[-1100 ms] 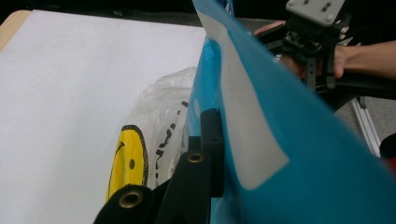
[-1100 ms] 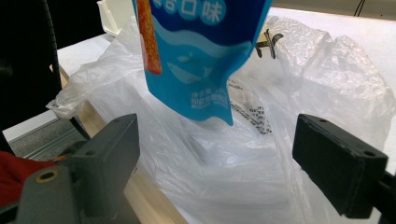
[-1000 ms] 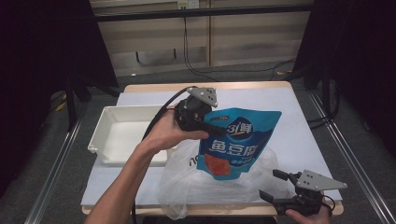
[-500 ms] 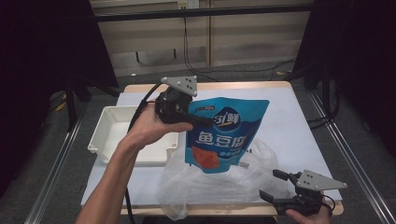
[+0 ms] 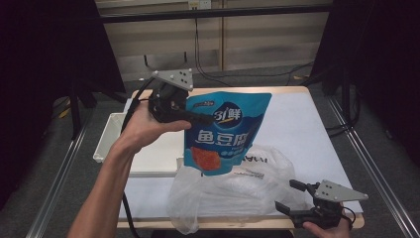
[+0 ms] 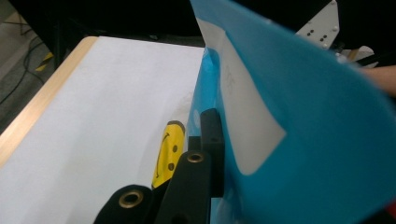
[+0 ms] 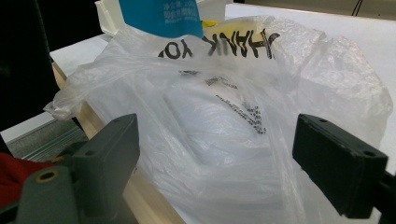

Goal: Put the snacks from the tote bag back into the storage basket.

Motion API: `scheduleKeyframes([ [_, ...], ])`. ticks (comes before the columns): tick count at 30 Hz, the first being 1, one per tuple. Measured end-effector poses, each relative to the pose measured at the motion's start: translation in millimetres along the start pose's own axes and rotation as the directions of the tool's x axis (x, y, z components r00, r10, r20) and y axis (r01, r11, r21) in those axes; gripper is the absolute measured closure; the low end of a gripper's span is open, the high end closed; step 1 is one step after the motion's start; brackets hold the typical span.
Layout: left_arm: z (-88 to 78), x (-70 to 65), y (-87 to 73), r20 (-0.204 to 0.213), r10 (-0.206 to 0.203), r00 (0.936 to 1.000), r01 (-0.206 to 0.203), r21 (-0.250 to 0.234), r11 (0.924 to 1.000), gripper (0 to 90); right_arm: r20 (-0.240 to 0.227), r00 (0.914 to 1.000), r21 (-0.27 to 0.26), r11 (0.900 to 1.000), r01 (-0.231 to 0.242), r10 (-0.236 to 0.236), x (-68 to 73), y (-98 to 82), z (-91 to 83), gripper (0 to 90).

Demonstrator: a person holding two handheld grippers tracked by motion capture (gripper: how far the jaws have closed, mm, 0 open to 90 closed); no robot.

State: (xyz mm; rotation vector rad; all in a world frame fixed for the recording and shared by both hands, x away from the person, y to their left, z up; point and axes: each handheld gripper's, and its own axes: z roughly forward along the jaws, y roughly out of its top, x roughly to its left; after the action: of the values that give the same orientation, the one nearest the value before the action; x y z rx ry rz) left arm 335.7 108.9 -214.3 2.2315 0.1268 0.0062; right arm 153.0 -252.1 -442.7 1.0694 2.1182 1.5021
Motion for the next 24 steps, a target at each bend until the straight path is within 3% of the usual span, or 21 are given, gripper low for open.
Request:
scheduleKeyframes([
  [5, -11.6, 7.1, -1.9, -0.005, -0.031, 0.9995, 0.031, -0.028, 0.9991, 90.0, -0.001, 1.0, -0.001, 1.0, 0.001, -0.001, 0.3, 0.0, -0.2, 14.6],
  [7, -16.0, 8.9, -1.8, -0.009, -0.017, 0.9998, 0.016, -0.025, 0.9995, 90.0, -0.002, 1.0, 0.0, 1.0, -0.002, 0.002, 0.4, 0.0, 0.2, 14.6],
  [12, -26.7, 11.4, -0.3, -0.023, -0.033, 0.9992, 0.032, -0.044, 0.9985, 90.0, -0.001, 1.0, 0.005, 1.0, 0.0, 0.0, 0.5, 0.1, 0.5, 14.6],
  [20, -40.3, 17.9, -3.9, -0.069, -0.053, 0.9962, 0.05, -0.046, 0.9977, 90.0, 0.002, 1.0, 0.005, 1.0, 0.003, -0.003, 0.6, 0.1, 0.9, 14.6],
  [24, -46.7, 23.4, -8.4, -0.084, -0.081, 0.9931, 0.077, -0.055, 0.9956, 90.0, -0.001, 1.0, 0.006, 1.0, 0.005, -0.005, 1.0, 0.1, 1.2, 14.6],
])
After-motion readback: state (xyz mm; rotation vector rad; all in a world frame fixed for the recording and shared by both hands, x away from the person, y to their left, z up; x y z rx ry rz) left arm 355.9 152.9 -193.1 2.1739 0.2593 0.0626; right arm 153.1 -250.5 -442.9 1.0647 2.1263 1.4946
